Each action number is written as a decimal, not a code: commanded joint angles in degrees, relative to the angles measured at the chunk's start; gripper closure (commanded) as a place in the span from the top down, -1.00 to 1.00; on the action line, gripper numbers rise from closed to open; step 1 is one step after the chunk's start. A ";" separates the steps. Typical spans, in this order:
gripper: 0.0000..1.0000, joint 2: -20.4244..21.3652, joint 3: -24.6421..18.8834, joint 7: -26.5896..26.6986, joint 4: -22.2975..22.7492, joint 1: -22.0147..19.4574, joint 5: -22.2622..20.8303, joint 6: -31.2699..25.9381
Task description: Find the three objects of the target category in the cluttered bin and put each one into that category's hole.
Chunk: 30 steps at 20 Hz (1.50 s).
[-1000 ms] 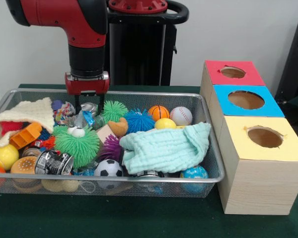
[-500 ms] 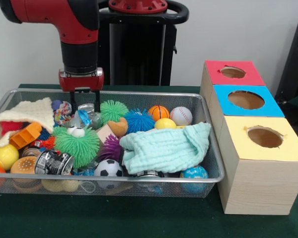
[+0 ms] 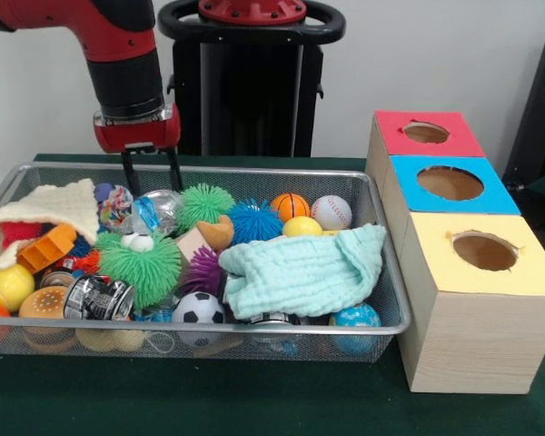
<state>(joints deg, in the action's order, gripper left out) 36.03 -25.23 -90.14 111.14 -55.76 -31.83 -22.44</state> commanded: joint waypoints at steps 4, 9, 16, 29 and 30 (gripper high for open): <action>1.00 0.67 -0.99 1.82 -3.19 4.25 -6.71 1.32; 1.00 -0.85 7.94 -3.27 -7.80 10.37 -14.03 3.54; 1.00 0.69 7.38 -2.23 -6.66 9.35 -12.98 1.82; 1.00 3.31 6.04 0.87 -6.07 8.62 -10.93 -2.70; 1.00 3.76 6.09 0.97 -5.55 8.37 -11.12 -2.48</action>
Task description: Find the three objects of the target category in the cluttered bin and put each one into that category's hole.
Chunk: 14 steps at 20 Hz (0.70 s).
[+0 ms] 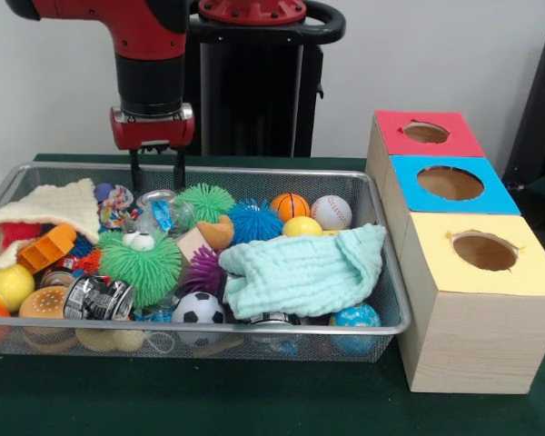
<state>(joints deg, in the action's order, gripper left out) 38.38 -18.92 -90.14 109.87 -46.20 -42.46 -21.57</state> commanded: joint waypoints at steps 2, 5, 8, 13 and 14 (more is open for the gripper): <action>1.00 0.93 0.32 0.55 -4.59 -1.04 -1.51 -2.23; 1.00 -0.22 1.87 -0.92 -5.72 -0.01 -3.25 -0.34; 1.00 -1.29 3.28 -1.83 -6.67 0.73 -4.54 1.20; 1.00 -2.24 5.69 -2.59 -8.21 1.64 -6.99 2.73; 1.00 -2.17 5.92 -2.57 -8.25 1.72 -7.18 2.73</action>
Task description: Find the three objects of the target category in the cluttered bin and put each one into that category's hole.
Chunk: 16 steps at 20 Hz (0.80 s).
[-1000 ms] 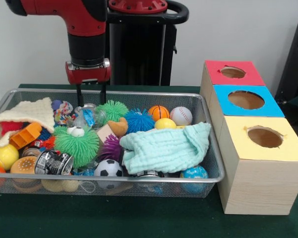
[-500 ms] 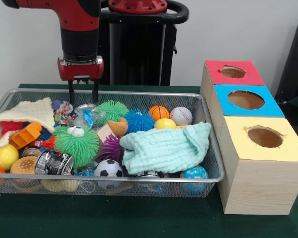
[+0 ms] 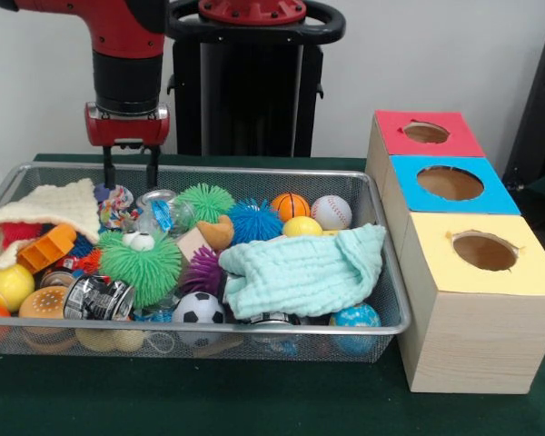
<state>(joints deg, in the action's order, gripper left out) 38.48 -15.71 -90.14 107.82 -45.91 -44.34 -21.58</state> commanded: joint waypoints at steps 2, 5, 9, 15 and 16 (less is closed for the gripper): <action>1.00 -2.34 3.15 -2.40 -6.32 1.18 -5.92 2.94; 1.00 -2.97 3.59 -2.63 -7.32 1.43 -6.47 3.02; 1.00 -4.17 4.27 -2.91 -7.92 1.56 -7.27 3.85; 1.00 -7.01 6.49 -5.67 -8.59 3.20 -8.93 7.55; 1.00 -7.53 7.11 -6.33 -8.74 3.65 -9.27 8.39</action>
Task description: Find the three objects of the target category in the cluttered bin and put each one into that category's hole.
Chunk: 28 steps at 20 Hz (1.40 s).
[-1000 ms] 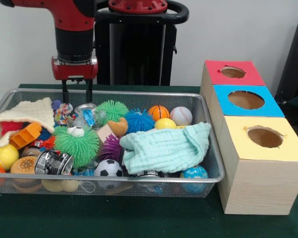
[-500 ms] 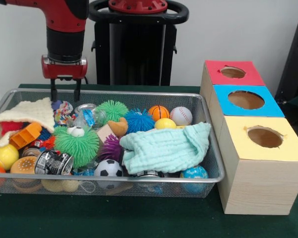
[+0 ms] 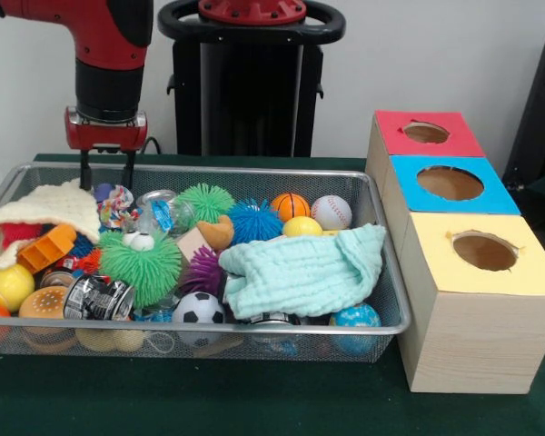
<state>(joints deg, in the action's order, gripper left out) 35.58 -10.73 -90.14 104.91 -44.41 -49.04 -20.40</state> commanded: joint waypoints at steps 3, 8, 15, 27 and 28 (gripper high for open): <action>1.00 -6.20 2.32 -6.53 -5.87 1.93 -4.35 9.56; 1.00 -8.55 4.02 -6.85 -6.74 2.87 -4.05 12.51; 1.00 -9.00 -0.11 -3.75 -4.32 -1.31 -2.33 14.44; 1.00 -4.36 -16.22 -0.89 4.87 -13.52 0.26 14.27; 1.00 -4.40 -17.63 -0.82 5.32 -14.61 0.36 14.25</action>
<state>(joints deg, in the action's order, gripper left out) 30.03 -15.40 -90.14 106.97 -54.58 -50.20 -9.48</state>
